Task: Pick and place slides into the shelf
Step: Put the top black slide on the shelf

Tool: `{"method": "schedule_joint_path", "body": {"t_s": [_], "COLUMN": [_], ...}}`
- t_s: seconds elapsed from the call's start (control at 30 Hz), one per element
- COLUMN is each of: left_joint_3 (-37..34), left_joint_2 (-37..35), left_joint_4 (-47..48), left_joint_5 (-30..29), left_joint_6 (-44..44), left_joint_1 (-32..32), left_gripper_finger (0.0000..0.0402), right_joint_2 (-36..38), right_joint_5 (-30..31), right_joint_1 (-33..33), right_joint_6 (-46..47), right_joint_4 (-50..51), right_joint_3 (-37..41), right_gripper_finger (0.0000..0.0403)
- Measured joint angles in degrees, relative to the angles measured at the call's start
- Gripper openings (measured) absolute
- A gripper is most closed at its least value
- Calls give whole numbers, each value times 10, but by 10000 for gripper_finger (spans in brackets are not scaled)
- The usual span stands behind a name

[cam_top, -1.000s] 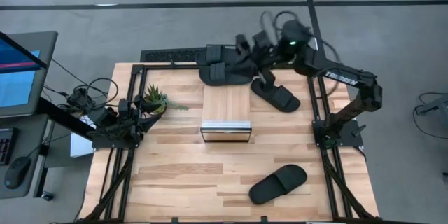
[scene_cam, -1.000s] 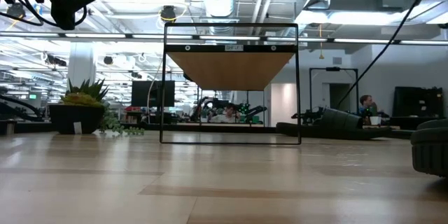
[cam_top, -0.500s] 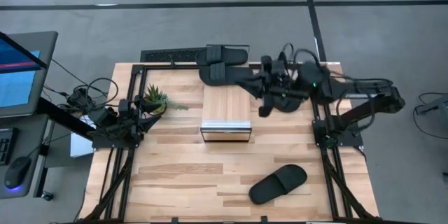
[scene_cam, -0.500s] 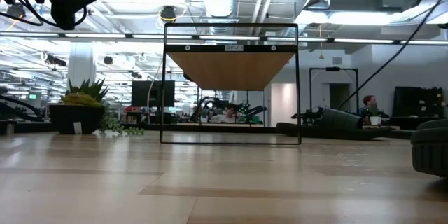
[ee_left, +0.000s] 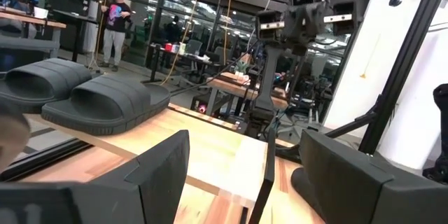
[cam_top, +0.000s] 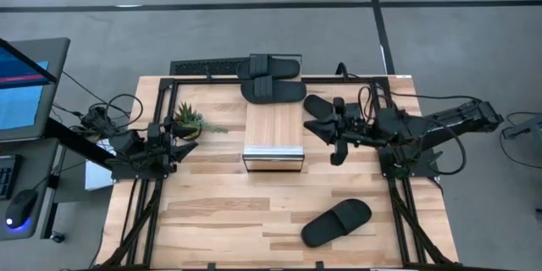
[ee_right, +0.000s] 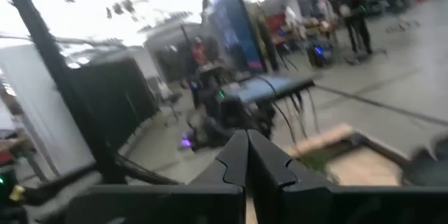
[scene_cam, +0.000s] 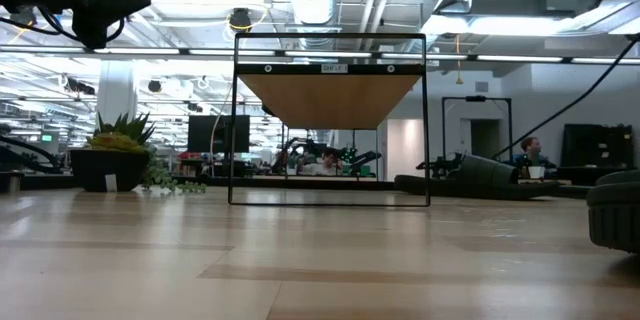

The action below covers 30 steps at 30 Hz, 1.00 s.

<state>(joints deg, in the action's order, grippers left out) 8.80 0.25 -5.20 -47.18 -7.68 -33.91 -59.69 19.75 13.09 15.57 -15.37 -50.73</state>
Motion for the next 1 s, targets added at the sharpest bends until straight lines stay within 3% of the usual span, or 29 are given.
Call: {"method": "schedule_joint_path", "body": {"t_s": [0.3,0.53,0.8,1.0], "left_joint_3": [0,0,0,0], "left_joint_2": [0,0,0,0], "left_joint_4": [21,17,17,20], "left_joint_5": [-1,0,0,0], "left_joint_6": [0,0,-2,0], "left_joint_1": [0,0,0,0], "left_gripper_finger": [258,258,258,258], "right_joint_2": [41,51,51,51], "right_joint_5": [183,318,373,371], "right_joint_1": [52,64,63,63], "right_joint_6": [63,219,447,617], "right_joint_4": [124,293,488,648], "right_joint_3": [32,33,33,33], "right_gripper_finger": [0,0,0,0]}}
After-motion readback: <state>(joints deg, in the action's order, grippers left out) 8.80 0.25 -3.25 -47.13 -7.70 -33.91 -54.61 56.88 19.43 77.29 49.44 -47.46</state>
